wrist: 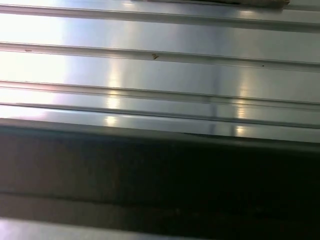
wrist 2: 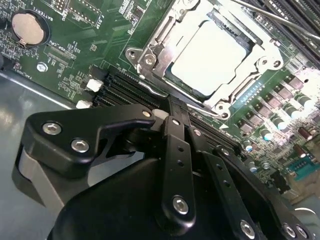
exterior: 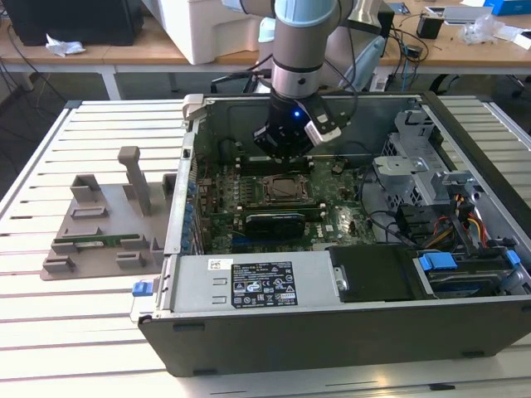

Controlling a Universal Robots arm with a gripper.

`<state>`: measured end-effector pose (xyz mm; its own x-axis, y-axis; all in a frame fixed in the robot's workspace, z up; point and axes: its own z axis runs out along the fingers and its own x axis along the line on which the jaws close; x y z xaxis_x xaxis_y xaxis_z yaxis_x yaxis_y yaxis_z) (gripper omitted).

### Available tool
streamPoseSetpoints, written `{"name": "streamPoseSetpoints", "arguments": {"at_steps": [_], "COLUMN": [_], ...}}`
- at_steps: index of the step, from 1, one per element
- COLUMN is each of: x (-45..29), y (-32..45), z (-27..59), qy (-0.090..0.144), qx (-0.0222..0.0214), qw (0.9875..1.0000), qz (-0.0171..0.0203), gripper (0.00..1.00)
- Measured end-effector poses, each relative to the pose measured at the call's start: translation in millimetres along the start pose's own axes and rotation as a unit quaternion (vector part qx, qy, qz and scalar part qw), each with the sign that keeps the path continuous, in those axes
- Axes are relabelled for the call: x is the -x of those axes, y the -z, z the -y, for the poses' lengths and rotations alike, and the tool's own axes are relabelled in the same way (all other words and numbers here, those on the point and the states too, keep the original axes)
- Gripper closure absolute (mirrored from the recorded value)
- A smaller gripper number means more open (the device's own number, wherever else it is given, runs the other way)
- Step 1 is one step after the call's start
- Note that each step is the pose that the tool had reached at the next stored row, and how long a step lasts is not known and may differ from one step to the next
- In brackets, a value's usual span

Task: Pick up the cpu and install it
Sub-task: 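Install the first cpu locking lever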

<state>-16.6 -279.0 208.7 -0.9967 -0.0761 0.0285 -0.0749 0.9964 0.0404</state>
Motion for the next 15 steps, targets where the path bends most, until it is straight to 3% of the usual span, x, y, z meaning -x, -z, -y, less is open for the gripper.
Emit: {"name": "streamPoseSetpoints", "arguments": {"at_steps": [8, 15], "x": [3.8, 11.1], "y": [-2.4, -3.8], "z": [0.4, 1.0], "qy": [0.000, 0.000], "qx": [-0.0042, -0.0044], "qw": [1.0000, 1.0000], "qz": [-0.0004, -0.0004], "gripper": [0.89, 0.89]}}
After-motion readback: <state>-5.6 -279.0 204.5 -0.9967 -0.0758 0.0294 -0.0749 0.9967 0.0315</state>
